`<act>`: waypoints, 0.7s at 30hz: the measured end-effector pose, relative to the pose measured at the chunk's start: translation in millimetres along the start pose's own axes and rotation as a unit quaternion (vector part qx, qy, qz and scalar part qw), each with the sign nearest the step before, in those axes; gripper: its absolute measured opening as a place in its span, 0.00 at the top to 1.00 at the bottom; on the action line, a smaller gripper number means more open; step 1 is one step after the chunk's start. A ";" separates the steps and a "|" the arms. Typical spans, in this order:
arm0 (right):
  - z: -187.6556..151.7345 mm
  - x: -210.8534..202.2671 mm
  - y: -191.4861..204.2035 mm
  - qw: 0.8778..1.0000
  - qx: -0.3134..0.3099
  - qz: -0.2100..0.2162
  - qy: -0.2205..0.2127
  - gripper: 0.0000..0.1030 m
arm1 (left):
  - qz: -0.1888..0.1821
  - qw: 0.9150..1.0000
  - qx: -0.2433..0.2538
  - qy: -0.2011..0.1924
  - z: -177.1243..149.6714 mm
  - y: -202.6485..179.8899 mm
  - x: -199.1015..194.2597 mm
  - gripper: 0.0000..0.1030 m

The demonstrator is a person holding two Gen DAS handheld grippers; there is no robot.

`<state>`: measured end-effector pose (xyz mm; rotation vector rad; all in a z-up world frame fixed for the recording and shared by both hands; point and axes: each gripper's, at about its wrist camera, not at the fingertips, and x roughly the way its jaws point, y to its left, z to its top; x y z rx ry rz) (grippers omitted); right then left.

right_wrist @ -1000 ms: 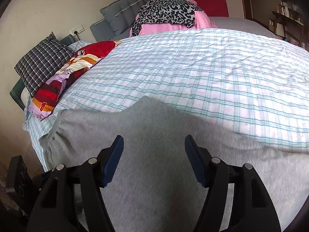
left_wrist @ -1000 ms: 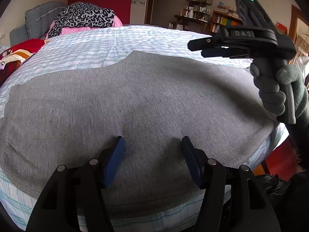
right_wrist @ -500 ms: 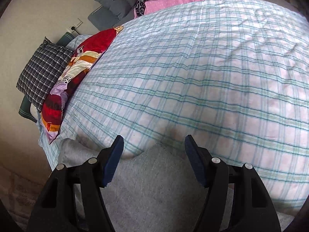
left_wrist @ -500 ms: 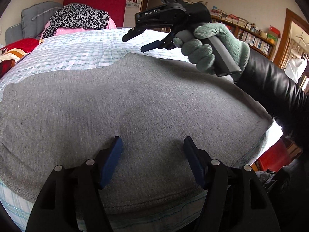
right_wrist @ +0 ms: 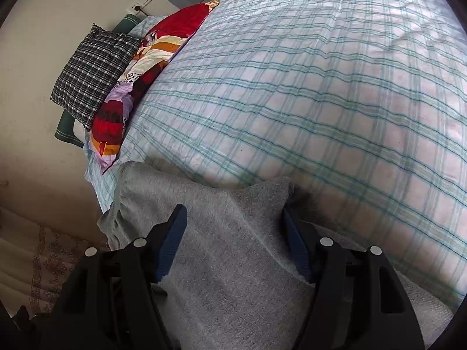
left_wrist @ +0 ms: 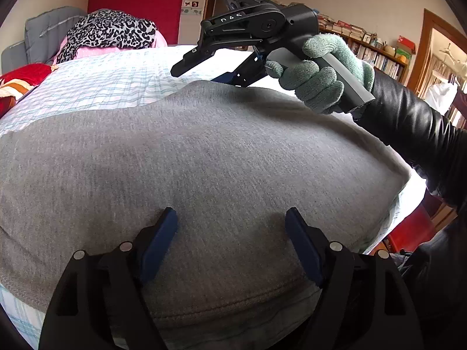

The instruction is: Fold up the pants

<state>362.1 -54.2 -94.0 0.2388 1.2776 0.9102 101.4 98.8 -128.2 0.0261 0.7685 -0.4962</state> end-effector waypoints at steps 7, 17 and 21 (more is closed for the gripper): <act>25.1 3.2 -22.5 0.997 0.049 0.012 -0.066 0.33 | 0.002 1.000 0.004 -0.001 0.1 -2.1 1.6 0.24; 32.0 -5.5 -20.8 0.997 0.032 -0.016 -0.069 0.33 | -0.004 1.000 0.005 -0.002 0.4 1.1 1.0 0.24; 13.5 -5.5 -20.6 0.999 0.024 -0.004 -0.036 0.33 | -0.004 1.000 0.003 -0.003 1.2 1.3 0.9 0.24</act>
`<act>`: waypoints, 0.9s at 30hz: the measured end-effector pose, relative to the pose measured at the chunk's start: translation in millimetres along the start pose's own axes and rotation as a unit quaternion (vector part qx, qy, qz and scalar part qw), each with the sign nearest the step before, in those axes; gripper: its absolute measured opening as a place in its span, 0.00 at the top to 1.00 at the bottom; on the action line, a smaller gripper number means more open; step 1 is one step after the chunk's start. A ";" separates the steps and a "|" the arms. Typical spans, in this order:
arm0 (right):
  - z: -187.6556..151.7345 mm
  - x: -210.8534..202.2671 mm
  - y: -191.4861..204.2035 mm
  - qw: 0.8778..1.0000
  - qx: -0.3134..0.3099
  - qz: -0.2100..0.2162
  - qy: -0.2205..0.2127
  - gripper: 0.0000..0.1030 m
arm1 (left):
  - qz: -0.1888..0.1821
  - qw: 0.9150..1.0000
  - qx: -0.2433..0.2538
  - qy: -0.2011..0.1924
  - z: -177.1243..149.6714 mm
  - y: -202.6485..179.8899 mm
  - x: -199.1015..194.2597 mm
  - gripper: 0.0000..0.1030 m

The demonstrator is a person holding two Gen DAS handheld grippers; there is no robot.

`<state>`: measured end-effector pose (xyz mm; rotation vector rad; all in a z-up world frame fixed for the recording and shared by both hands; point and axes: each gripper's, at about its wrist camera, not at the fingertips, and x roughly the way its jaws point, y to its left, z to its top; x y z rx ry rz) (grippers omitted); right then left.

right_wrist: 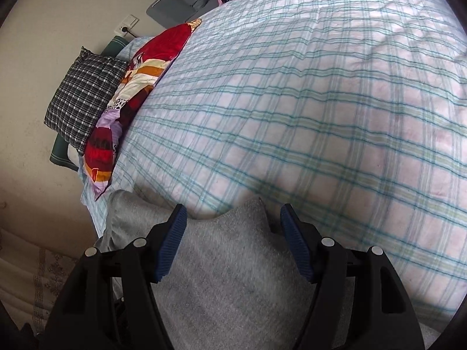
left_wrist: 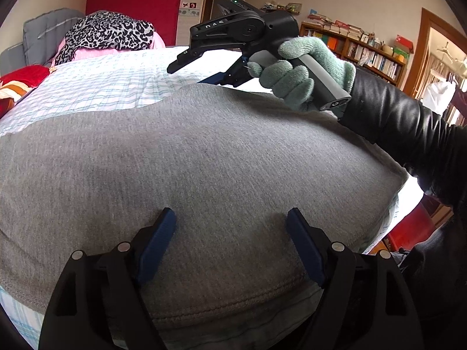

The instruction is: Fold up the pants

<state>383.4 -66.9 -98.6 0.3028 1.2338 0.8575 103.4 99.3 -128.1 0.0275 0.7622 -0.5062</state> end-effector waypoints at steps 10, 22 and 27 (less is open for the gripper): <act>-38.7 -16.2 33.4 0.997 -0.077 0.001 0.005 0.33 | 0.002 1.000 0.000 0.000 0.1 0.0 0.3 0.24; -66.7 -1.3 59.2 0.984 -0.173 -0.049 -0.020 0.22 | 0.002 1.000 0.002 -0.001 -0.2 0.8 1.1 0.24; -37.4 12.7 43.5 0.992 -0.122 -0.028 -0.018 0.19 | 0.003 1.000 0.001 -0.001 -0.3 1.3 0.9 0.24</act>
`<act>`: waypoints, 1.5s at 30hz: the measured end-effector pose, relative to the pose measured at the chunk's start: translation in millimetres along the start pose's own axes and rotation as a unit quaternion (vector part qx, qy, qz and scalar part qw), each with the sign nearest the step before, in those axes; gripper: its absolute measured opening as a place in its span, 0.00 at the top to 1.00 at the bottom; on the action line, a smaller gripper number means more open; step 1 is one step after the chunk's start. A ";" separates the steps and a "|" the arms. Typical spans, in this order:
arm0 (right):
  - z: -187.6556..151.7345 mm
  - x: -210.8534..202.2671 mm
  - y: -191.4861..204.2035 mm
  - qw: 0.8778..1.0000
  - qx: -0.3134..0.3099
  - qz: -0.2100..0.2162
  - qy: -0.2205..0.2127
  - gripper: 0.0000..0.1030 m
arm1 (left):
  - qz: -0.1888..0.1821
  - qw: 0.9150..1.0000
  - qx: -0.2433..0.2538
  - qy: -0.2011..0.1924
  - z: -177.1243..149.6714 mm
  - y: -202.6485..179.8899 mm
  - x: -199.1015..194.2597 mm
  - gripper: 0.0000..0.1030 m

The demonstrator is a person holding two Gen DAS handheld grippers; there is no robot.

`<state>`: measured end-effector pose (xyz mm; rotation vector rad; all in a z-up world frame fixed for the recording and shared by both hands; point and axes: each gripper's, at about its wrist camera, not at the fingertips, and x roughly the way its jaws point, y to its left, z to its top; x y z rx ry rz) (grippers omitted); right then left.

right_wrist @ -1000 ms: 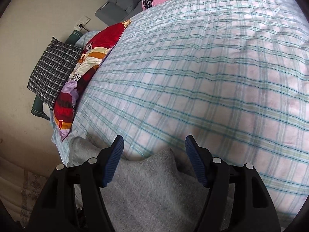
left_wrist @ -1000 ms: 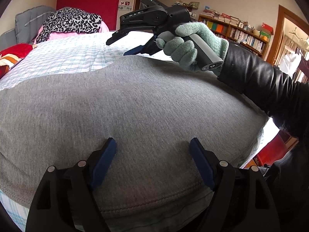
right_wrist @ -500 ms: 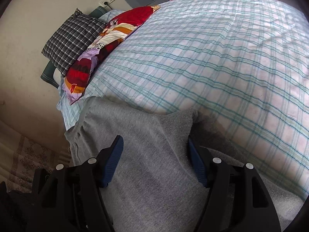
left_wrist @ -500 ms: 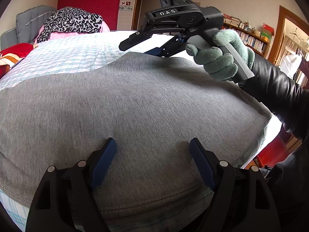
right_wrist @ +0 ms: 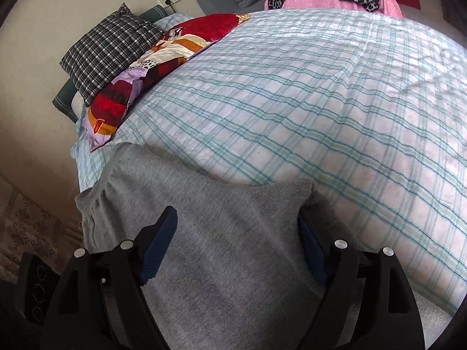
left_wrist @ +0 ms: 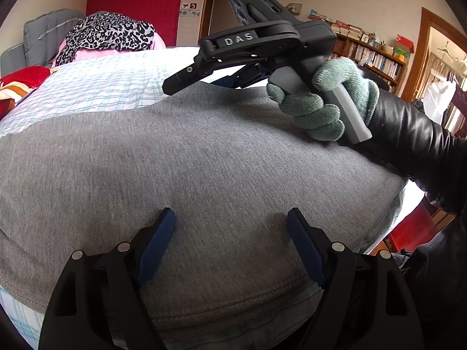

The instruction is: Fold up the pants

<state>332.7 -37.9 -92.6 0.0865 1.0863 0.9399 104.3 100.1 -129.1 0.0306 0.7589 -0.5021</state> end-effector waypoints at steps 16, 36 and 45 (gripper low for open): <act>29.0 -18.9 -17.7 0.995 0.056 -0.050 -0.062 0.21 | -0.015 1.000 -0.016 0.005 5.5 4.1 -2.2 0.23; -138.6 -128.8 -65.9 0.923 0.073 -0.376 -0.049 0.21 | 0.041 0.998 -0.037 0.016 104.3 13.3 5.0 0.22; -183.7 -181.4 -77.9 0.912 0.105 -0.385 -0.098 0.21 | 0.039 0.996 0.004 0.076 146.7 -4.8 79.8 0.22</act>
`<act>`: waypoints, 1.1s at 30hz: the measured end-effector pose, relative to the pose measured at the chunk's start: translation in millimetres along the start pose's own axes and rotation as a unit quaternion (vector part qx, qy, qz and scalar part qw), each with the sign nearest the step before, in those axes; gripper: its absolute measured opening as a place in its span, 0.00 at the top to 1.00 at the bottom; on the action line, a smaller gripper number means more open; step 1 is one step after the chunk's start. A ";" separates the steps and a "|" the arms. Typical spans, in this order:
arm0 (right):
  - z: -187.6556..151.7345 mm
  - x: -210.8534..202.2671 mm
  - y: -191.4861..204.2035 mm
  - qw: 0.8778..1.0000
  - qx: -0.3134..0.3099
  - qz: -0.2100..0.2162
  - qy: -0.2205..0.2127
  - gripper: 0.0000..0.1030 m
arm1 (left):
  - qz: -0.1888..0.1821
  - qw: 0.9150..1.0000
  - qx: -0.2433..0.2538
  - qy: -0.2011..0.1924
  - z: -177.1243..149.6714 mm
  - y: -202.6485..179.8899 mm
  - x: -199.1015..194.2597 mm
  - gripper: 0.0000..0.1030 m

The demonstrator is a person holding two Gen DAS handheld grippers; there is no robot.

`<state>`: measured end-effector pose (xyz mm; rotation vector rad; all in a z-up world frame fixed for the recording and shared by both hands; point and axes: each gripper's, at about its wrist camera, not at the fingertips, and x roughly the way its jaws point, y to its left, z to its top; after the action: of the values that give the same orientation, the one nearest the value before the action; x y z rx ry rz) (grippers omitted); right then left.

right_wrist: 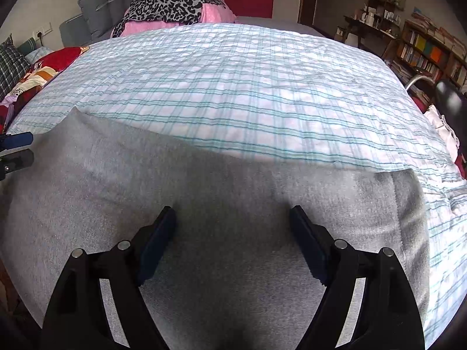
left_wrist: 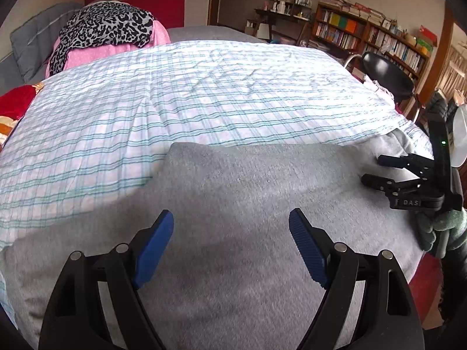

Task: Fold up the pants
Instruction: 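Move both tools to the folded edge of the sweatpants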

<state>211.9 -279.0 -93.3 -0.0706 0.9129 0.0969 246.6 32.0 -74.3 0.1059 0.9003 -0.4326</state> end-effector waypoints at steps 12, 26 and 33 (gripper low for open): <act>-1.0 10.8 -110.0 0.992 0.122 -0.016 0.000 0.26 | 0.035 0.996 -0.047 0.064 49.6 25.9 100.4 0.22; -47.1 -76.0 -32.7 0.995 0.035 -0.002 -0.091 0.25 | 0.078 0.997 0.016 0.016 34.2 -18.2 63.5 0.22; -99.0 -91.6 16.9 0.996 -0.012 0.029 -0.084 0.25 | 0.006 0.996 0.093 -0.009 -5.1 -92.5 21.7 0.21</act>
<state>76.5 -277.3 -81.3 -0.0572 0.7469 0.1658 217.0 -57.7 -86.1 0.2773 0.8398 -0.5041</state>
